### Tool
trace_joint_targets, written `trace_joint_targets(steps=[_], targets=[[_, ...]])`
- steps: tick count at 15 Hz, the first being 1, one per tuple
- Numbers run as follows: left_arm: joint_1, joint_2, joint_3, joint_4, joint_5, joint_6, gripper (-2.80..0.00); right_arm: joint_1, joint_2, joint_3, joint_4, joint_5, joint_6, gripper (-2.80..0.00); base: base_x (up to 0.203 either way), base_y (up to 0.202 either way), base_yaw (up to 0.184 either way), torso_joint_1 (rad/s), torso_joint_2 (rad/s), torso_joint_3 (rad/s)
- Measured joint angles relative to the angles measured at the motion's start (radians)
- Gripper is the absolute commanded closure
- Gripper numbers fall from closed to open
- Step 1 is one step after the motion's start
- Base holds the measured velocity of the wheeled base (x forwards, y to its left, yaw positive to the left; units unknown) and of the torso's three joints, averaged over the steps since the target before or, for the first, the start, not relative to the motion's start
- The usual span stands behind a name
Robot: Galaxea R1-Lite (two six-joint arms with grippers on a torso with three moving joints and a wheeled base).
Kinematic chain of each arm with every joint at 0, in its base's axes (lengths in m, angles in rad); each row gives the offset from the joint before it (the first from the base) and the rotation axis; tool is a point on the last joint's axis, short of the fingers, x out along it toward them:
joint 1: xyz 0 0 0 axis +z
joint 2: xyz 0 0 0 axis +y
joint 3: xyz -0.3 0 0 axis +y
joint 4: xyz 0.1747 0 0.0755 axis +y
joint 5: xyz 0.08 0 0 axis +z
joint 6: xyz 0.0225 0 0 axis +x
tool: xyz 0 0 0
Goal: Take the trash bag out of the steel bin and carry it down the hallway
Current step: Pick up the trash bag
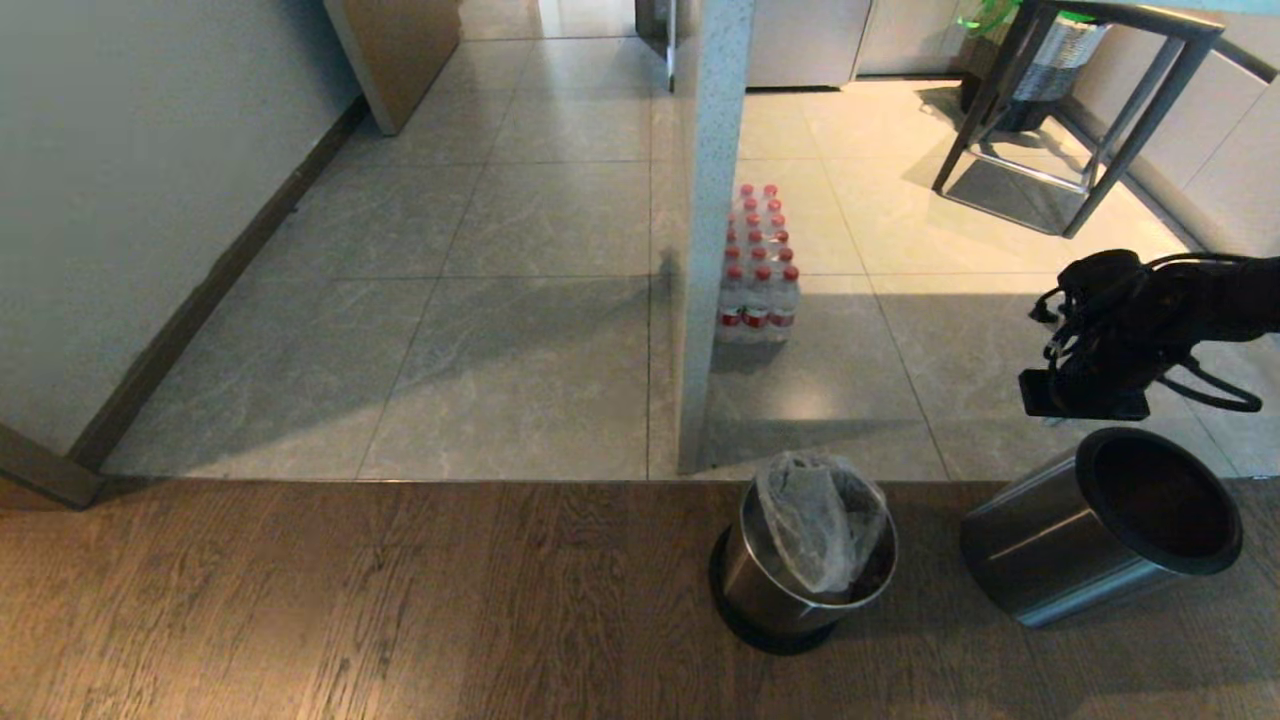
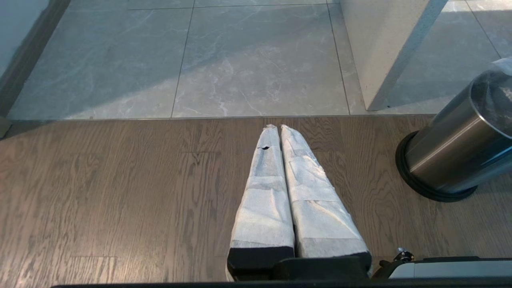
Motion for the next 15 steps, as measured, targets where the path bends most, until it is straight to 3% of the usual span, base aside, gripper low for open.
trace_joint_targets(steps=[2, 4, 5, 7, 8, 15], targets=[[0.0, 0.0, 0.0, 0.0, 0.0, 0.0, 0.0, 0.077, -0.095, 0.038, 0.117, 0.024, -0.005, 0.0, 0.0, 0.0, 0.0, 0.0, 0.0, 0.0], [0.0, 0.0, 0.0, 0.0, 0.0, 0.0, 0.0, 0.152, -0.188, 0.076, 0.193, 0.119, -0.003, 0.0, 0.0, 0.0, 0.0, 0.0, 0.0, 0.0], [0.0, 0.0, 0.0, 0.0, 0.0, 0.0, 0.0, 0.186, -0.23, 0.097, 0.219, 0.193, 0.0, -2.8, 0.0, 0.0, 0.0, 0.0, 0.0, 0.0], [0.0, 0.0, 0.0, -0.001, 0.0, 0.0, 0.0, 0.248, -0.301, 0.139, 0.291, 0.332, -0.01, -2.8, 0.0, 0.0, 0.0, 0.0, 0.0, 0.0], [0.0, 0.0, 0.0, 0.0, 0.0, 0.0, 0.0, 0.278, -0.324, 0.154, 0.316, 0.363, -0.015, -2.8, 0.0, 0.0, 0.0, 0.0, 0.0, 0.0], [0.0, 0.0, 0.0, 0.0, 0.0, 0.0, 0.0, 0.456, -0.32, 0.181, 0.308, 0.359, -0.015, -2.8, 0.0, 0.0, 0.0, 0.0, 0.0, 0.0]])
